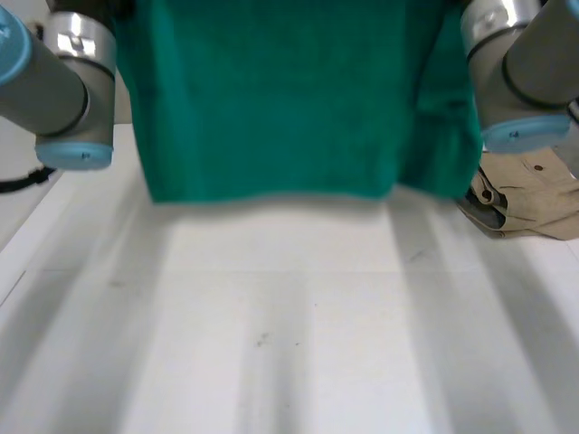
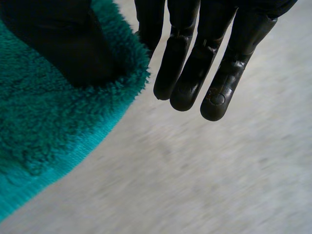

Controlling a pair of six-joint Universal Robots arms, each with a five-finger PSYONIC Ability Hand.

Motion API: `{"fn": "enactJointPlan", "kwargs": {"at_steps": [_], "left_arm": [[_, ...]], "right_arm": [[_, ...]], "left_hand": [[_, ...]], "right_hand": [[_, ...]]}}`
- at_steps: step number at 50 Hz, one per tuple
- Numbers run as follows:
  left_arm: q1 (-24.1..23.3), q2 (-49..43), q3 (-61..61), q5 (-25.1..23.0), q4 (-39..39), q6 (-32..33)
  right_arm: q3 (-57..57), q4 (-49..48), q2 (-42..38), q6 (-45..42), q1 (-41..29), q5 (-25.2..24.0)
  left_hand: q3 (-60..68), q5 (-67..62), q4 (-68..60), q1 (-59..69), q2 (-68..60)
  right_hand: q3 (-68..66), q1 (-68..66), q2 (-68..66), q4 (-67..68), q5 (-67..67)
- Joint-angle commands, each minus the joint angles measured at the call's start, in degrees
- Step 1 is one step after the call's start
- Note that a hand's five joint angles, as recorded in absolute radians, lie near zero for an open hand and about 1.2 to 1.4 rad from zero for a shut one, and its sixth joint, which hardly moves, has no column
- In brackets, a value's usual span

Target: Fold the laundry.

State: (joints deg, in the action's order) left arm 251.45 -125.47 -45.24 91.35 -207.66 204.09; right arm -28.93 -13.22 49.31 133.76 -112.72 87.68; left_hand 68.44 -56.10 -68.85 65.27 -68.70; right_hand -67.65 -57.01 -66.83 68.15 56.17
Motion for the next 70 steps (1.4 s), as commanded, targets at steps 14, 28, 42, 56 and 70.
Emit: {"fn": "enactJointPlan", "kwargs": {"at_steps": [14, 28, 42, 56, 70], "left_arm": [[2.02, 10.86, -37.36, -0.99, -5.56, -0.36], [2.2, 11.21, -52.06, -3.89, -6.53, -0.27], [4.13, 14.55, -53.81, -3.89, -6.44, -0.62], [4.66, 14.73, -54.17, -3.98, -6.44, -0.8], [4.66, 14.55, -54.25, -3.98, -6.44, -1.24]], "right_arm": [[-33.9, 22.61, 12.74, -2.98, -0.4, -6.03], [-52.81, 11.73, 10.1, 6.75, -0.84, -6.91], [-62.91, 12.5, 16.86, 36.29, 10.66, -10.58], [-69.51, 15.68, 18.37, 36.13, 20.69, -21.41], [-70.48, 7.51, 14.59, 34.9, 19.11, -20.71]], "left_hand": [[11.56, -13.9, -11.15, 14.73, -11.3], [11.56, -13.9, -11.15, 14.73, -11.3], [11.56, -13.9, -11.15, 14.73, -11.3], [11.56, -13.9, -11.15, 14.73, -11.3], [11.56, -13.9, -11.15, 14.73, -11.3]], "right_hand": [[-12.35, -22.99, -13.17, 11.85, 13.83], [9.38, -1.26, 8.56, -9.88, -7.9], [54.86, 44.22, 54.05, -55.37, -53.39], [50.16, 39.52, 49.35, -50.67, -48.69], [39.74, 29.1, 38.93, -40.25, -38.27]]}}
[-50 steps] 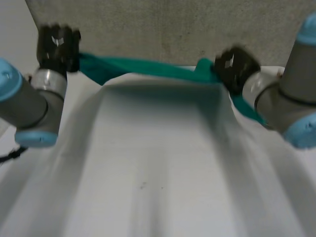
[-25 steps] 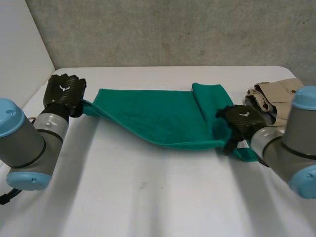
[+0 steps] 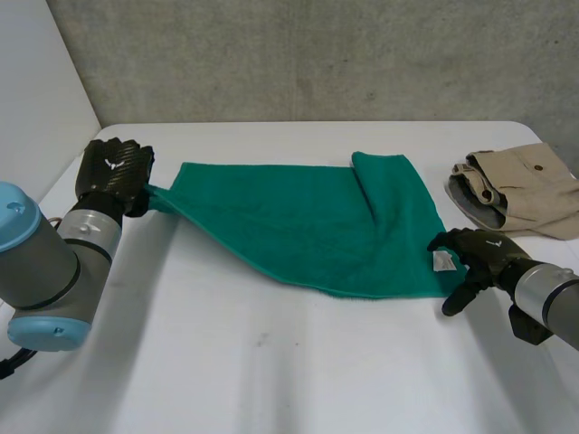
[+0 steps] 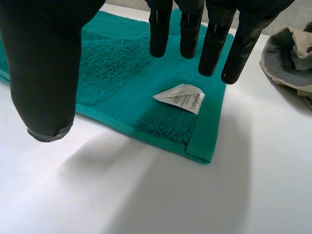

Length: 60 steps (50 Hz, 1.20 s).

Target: Fold the laundry.

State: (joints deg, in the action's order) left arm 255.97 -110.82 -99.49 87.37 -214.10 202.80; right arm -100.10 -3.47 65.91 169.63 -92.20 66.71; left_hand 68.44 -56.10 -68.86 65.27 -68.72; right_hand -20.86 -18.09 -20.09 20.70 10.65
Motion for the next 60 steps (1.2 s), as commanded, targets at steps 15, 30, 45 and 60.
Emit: {"fn": "enactJointPlan", "kwargs": {"at_steps": [15, 30, 45, 60], "left_arm": [[0.31, -0.27, 0.26, -0.01, -0.09, 0.05], [0.4, -0.45, 0.26, -0.01, -0.09, 0.05], [0.4, -0.62, 0.17, -0.01, -0.09, -0.04], [0.4, -0.71, 0.17, -0.01, -0.09, -0.04]], "right_arm": [[4.56, -2.86, -5.97, -15.38, -2.02, 2.89], [8.34, -2.69, -8.95, -16.0, -2.2, 3.6], [12.38, -2.42, -12.3, -16.0, -3.25, 4.21], [15.2, -2.24, -13.79, -15.82, -3.69, 4.74]], "left_hand": [[11.56, -13.9, -11.14, 14.73, -11.28], [11.56, -13.9, -11.14, 14.73, -11.28], [11.56, -13.9, -11.14, 14.73, -11.28], [11.56, -13.9, -11.14, 14.73, -11.28]], "right_hand": [[-15.45, -18.22, -16.22, 15.61, 15.66], [-19.5, -22.27, -20.26, 19.65, 19.71], [-21.35, -24.12, -22.12, 21.51, 21.56], [-26.4, -29.17, -27.17, 26.56, 26.61]]}}
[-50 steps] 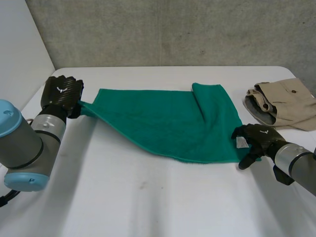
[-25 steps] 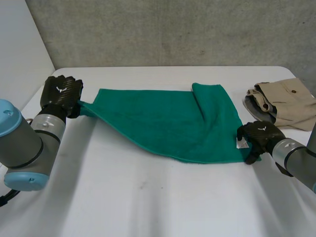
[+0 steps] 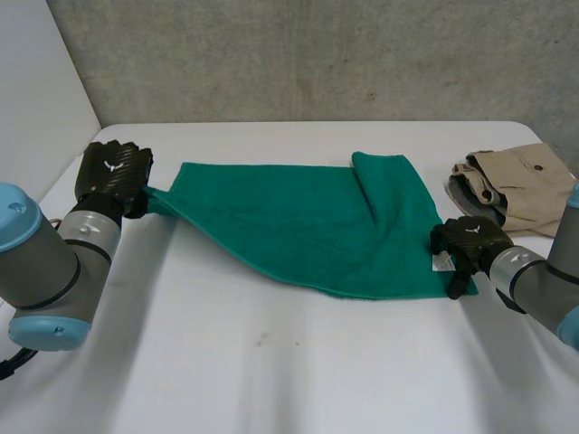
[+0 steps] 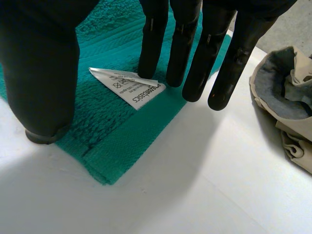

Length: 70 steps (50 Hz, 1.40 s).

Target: Fold the laundry.

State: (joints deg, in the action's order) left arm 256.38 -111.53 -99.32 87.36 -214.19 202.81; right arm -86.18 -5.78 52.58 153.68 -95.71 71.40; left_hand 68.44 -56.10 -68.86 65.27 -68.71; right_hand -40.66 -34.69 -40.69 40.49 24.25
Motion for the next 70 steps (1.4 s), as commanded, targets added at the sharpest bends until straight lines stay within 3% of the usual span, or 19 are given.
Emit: {"fn": "enactJointPlan", "kwargs": {"at_steps": [1, 16, 18, 22, 36, 43, 48, 51, 53, 56, 64, 70], "left_arm": [[0.0, 0.0, 0.0, 0.0, 0.0, -0.05], [0.0, 0.0, -0.09, 0.0, 0.0, -0.05], [0.0, 0.0, -0.09, 0.0, 0.0, -0.05], [-0.09, -0.09, -0.17, 0.0, 0.0, -0.05], [-0.35, 0.88, -0.96, 0.18, 0.26, 0.04], [-0.44, 3.6, -2.28, 0.09, 0.79, 0.04], [-0.61, 4.13, -2.9, -0.09, 0.79, 0.04], [-0.7, 3.87, -2.9, -0.09, 0.79, 0.04], [-0.7, 3.78, -2.9, -0.09, 0.7, 0.04], [-0.35, 3.69, -2.9, 0.0, 0.7, -0.05], [-0.26, 3.51, -2.81, 0.0, 0.62, 0.04], [-0.18, 3.43, -2.81, 0.0, 0.62, 0.04]], "right_arm": [[1.63, 0.07, -0.46, 0.13, -0.44, 0.06], [3.83, 0.25, -2.48, 0.22, -0.88, 0.32], [3.92, 0.33, -2.48, 0.22, -0.88, 0.32], [4.18, 0.77, -2.48, 0.31, -0.88, 0.41], [4.09, 9.99, 6.74, -0.83, -0.27, -0.91], [3.92, 24.75, 7.19, -13.38, -0.27, -1.18], [3.04, 26.44, 7.01, -17.01, -0.44, -1.09], [1.81, 22.67, 6.4, -15.26, -0.35, -1.09], [-0.03, 19.08, 6.57, -12.63, -0.18, -1.09], [-2.57, 15.38, 7.01, -9.2, -0.27, -1.09], [-7.42, 11.58, 8.94, -7.08, -0.27, -1.09], [-9.44, 9.84, 9.3, -7.08, -0.27, -1.26]], "left_hand": [[11.56, -13.9, -11.14, 14.73, -11.29], [11.56, -13.9, -11.14, 14.73, -11.29], [11.56, -13.9, -11.14, 14.73, -11.29], [11.56, -13.9, -11.14, 14.73, -11.29], [11.56, -13.9, -11.14, 14.73, -11.29], [11.56, -13.9, -11.14, 14.73, -11.29], [11.56, -13.9, -11.14, 14.73, -11.29], [11.56, -13.9, -11.14, 14.73, -11.29], [11.56, -13.9, -11.14, 14.73, -11.29], [11.56, -13.9, -11.14, 14.73, -11.29], [11.56, -13.9, -11.14, 14.73, -11.29], [11.56, -13.9, -11.14, 14.73, -11.29]], "right_hand": [[-6.59, -12.56, -6.57, 6.77, 13.01], [-9.95, -15.92, -9.92, 10.12, 16.36], [-15.14, -21.11, -15.11, 15.31, 21.55], [-39.31, -45.28, -39.28, 39.48, 45.72], [-39.34, -45.31, -39.31, 39.51, 45.75], [-39.34, -45.31, -39.31, 39.51, 45.75], [-39.34, -45.31, -39.31, 39.51, 45.75], [-26.17, -32.14, -26.14, 26.34, 32.58], [-7.54, -13.51, -7.52, 7.72, 13.95], [4.27, -1.7, 4.3, -4.09, 2.14], [17.28, 11.31, 17.31, -17.11, -10.87], [16.12, 10.15, 16.15, -15.95, -9.71]]}}
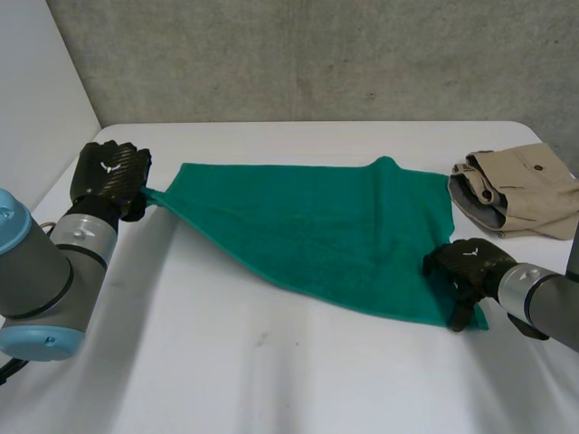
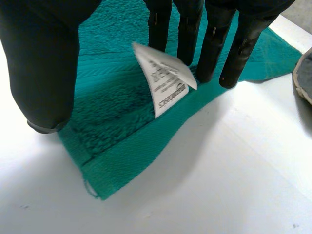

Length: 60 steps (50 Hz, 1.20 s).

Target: Fold the laundry.

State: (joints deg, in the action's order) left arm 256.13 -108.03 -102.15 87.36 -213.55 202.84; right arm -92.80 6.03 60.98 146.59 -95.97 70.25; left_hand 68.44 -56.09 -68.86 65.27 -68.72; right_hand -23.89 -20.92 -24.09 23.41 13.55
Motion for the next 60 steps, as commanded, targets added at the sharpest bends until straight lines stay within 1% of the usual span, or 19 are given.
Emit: {"fn": "enactJointPlan", "kwargs": {"at_steps": [1, 6, 15, 20, 27, 30, 37, 40, 49, 51, 53, 54, 57, 58, 59, 60], "left_arm": [[0.07, -0.08, 0.02, 0.01, -0.02, 0.01], [0.07, -0.08, 0.02, 0.01, -0.02, 0.01], [0.07, -0.17, -0.06, 0.01, -0.11, 0.01], [0.07, -0.17, -0.06, 0.01, -0.11, -0.08], [0.07, -0.08, -0.15, -0.08, -0.2, -0.08], [0.07, -0.17, -0.15, 0.01, -0.2, -0.08], [0.07, -0.17, -0.15, -0.08, -0.2, -0.08], [0.07, -0.17, -0.15, 0.01, -0.2, -0.08], [-0.19, -0.08, -0.42, 0.09, -0.11, -0.08], [-0.28, 0.18, -0.5, 0.18, 0.06, -0.08], [-0.45, 0.71, -0.59, 0.18, 0.15, -0.08], [-0.46, 0.71, -0.59, 0.18, 0.15, -0.08], [-0.72, 1.15, -0.59, 0.18, 0.15, -0.08], [-0.72, 1.24, -0.68, 0.18, 0.15, -0.08], [-0.72, 1.24, -0.68, 0.18, 0.15, -0.08], [-0.72, 1.24, -0.94, 0.09, 0.15, -0.08]], "right_arm": [[-3.0, -2.68, 0.9, 0.01, -0.01, -0.11], [-3.97, -5.94, 0.9, -0.17, 0.08, 0.07], [-4.23, -8.04, 0.63, -0.17, -0.01, 0.24], [-4.67, -10.07, 0.81, -0.26, -0.1, 0.51], [-4.85, -10.86, 0.28, -0.17, -0.18, 0.51], [-4.94, -11.3, 0.28, -0.26, -0.27, 0.51], [-4.76, -11.74, 0.19, -0.34, -0.27, 0.33], [-4.5, -11.74, -0.33, -0.43, -0.27, 0.15], [-2.83, -10.69, 0.37, -0.43, -0.1, 0.77], [-2.48, -8.41, 1.68, -1.05, 0.08, 0.86], [-1.95, -4.38, 3.35, -2.1, 0.08, 0.94], [-0.91, 1.38, 5.1, -3.84, 0.25, 0.94], [0.86, 9.42, 6.25, -7.28, 0.34, 0.42], [0.69, 10.31, 6.69, -7.72, 1.13, -0.45], [0.34, 9.53, 6.78, -7.47, 1.74, -0.64], [-0.27, 8.22, 6.96, -7.2, 2.27, -0.55]], "left_hand": [[11.56, -13.91, -11.14, 14.73, -11.28], [11.56, -13.91, -11.14, 14.73, -11.28], [11.56, -13.91, -11.14, 14.73, -11.28], [11.56, -13.91, -11.14, 14.73, -11.28], [11.56, -13.91, -11.14, 14.73, -11.28], [11.56, -13.91, -11.14, 14.73, -11.28], [11.56, -13.91, -11.14, 14.73, -11.28], [11.56, -13.91, -11.14, 14.73, -11.28], [11.56, -13.91, -11.14, 14.73, -11.28], [11.56, -13.91, -11.14, 14.73, -11.28], [11.56, -13.91, -11.14, 14.73, -11.28], [11.56, -13.91, -11.14, 14.73, -11.28], [11.56, -13.91, -11.14, 14.73, -11.28], [11.56, -13.91, -11.14, 14.73, -11.28], [11.56, -13.91, -11.14, 14.73, -11.28], [11.56, -13.91, -11.14, 14.73, -11.28]], "right_hand": [[-1.16, -4.13, -0.96, 1.64, 1.5], [-6.54, -9.51, -6.34, 7.02, 6.88], [-13.77, -16.74, -13.57, 14.26, 14.11], [-16.47, -19.44, -16.27, 16.95, 16.81], [-16.97, -19.94, -16.78, 17.46, 17.31], [-19.65, -22.62, -19.46, 20.14, 19.99], [-38.31, -41.28, -38.12, 38.8, 38.65], [-55.93, -58.9, -55.73, 56.42, 56.27], [-56.11, -59.08, -55.91, 56.59, 56.45], [-56.11, -59.08, -55.91, 56.59, 56.45], [-56.11, -59.08, -55.91, 56.59, 56.45], [-56.11, -59.08, -55.91, 56.59, 56.45], [-56.11, -59.08, -55.91, 56.59, 56.45], [-46.84, -49.81, -46.65, 47.33, 47.18], [-27.77, -30.74, -27.57, 28.25, 28.11], [-12.75, -15.72, -12.56, 13.24, 13.09]]}}
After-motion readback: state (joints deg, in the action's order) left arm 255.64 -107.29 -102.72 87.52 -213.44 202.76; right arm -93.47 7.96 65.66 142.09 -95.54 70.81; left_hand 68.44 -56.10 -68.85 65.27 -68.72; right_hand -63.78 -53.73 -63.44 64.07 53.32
